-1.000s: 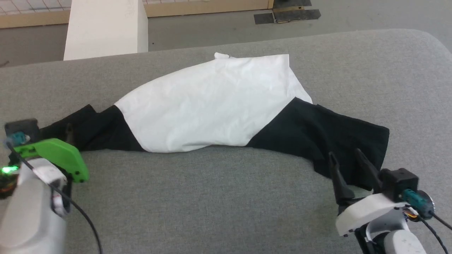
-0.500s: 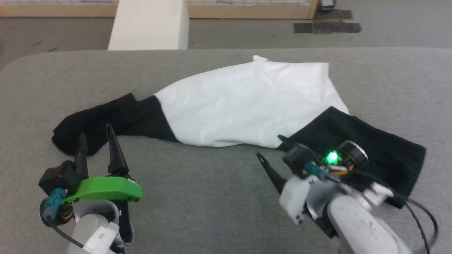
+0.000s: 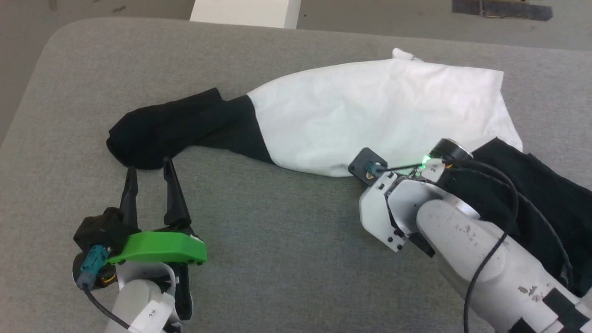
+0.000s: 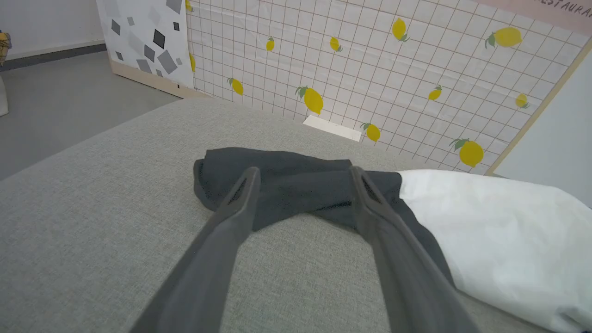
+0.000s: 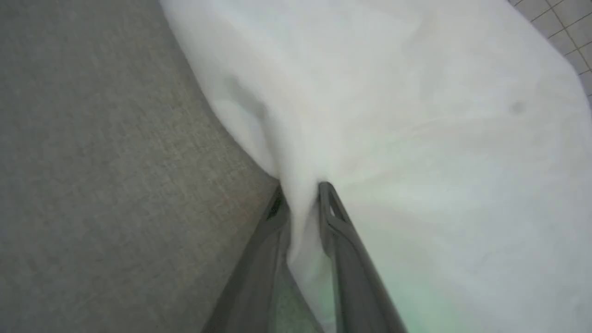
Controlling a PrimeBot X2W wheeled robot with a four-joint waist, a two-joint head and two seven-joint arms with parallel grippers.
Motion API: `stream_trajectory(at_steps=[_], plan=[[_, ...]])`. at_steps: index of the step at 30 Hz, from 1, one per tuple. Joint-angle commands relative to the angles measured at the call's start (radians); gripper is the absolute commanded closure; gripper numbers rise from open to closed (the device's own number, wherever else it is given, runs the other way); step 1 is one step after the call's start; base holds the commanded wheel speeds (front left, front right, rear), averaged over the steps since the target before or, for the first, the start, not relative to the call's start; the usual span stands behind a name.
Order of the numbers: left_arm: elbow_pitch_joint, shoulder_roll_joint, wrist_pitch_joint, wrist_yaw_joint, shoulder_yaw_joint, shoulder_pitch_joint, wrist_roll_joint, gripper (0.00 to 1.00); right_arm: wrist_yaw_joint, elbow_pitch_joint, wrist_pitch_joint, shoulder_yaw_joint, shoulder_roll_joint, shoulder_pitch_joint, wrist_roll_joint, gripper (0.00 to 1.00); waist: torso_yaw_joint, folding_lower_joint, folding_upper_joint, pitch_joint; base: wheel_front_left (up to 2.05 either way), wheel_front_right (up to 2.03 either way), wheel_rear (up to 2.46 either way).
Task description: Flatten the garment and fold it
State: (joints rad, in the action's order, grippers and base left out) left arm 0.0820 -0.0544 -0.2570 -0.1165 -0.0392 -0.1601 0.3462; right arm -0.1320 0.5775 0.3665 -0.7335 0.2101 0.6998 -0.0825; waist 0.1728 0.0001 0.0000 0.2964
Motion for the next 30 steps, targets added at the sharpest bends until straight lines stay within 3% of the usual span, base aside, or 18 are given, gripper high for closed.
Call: stream_trajectory(at_steps=[1,4,8,11,15,20,25,26,27,28,30], plan=[[0.004,0.004,-0.005,-0.008,-0.001,0.007,0.005,0.00,0.001,0.021,0.023,-0.023,0.007,0.005,-0.042,1.00,0.009,-0.0001,0.0000,0.003,0.00,0.00,0.00],[0.013,0.004,-0.005,-0.012,-0.004,0.016,0.005,0.00,0.001,0.000,0.053,-0.052,0.002,0.003,-0.161,1.00,0.001,-0.0001,0.0000,-0.018,0.00,0.00,0.00],[0.025,0.004,-0.005,-0.011,-0.006,0.030,0.000,0.00,0.001,-0.159,0.133,-0.098,0.018,-0.044,-0.418,1.00,-0.013,-0.0001,0.0000,-0.057,0.00,0.00,0.00],[0.033,0.004,-0.005,-0.009,0.003,0.043,-0.007,0.00,0.001,-0.374,0.228,-0.124,0.100,-0.090,-0.602,1.00,-0.027,-0.0001,0.0000,-0.091,0.00,0.00,0.00],[0.048,0.004,-0.005,0.002,0.022,0.061,-0.016,0.00,0.001,-0.629,0.349,-0.098,0.233,-0.182,-0.748,1.00,-0.043,-0.0001,0.0000,-0.124,0.00,0.00,0.00],[0.051,0.004,-0.005,0.007,0.025,0.076,-0.020,0.00,0.001,-0.771,0.493,-0.024,0.339,-0.358,-0.812,1.00,-0.051,-0.0001,0.0000,-0.142,0.00,0.00,0.00],[0.052,0.004,-0.005,0.008,0.019,0.081,-0.017,0.00,0.001,-0.739,0.527,0.070,0.324,-0.496,-0.694,1.00,-0.055,-0.0001,0.0000,-0.141,0.00,0.00,0.00],[0.053,0.004,-0.005,0.008,0.018,0.081,-0.017,0.00,0.001,-0.722,0.511,0.087,0.310,-0.508,-0.654,0.85,-0.055,-0.0001,0.0000,-0.139,0.00,0.00,0.00],[0.054,0.004,-0.005,0.008,0.016,0.081,-0.016,0.00,0.001,-0.700,0.481,0.110,0.289,-0.517,-0.597,0.53,-0.055,-0.0001,0.0000,-0.138,0.00,0.00,0.00],[0.055,0.004,-0.005,0.009,0.014,0.081,-0.016,0.00,0.001,-0.684,0.459,0.121,0.274,-0.524,-0.557,0.05,-0.055,-0.0001,0.0000,-0.137,0.00,0.00,0.00],[0.060,0.004,-0.005,0.011,0.010,0.079,-0.016,0.00,0.001,-0.651,0.415,0.149,0.238,-0.538,-0.491,0.00,-0.051,-0.0001,0.0000,-0.136,0.00,0.00,0.00]])
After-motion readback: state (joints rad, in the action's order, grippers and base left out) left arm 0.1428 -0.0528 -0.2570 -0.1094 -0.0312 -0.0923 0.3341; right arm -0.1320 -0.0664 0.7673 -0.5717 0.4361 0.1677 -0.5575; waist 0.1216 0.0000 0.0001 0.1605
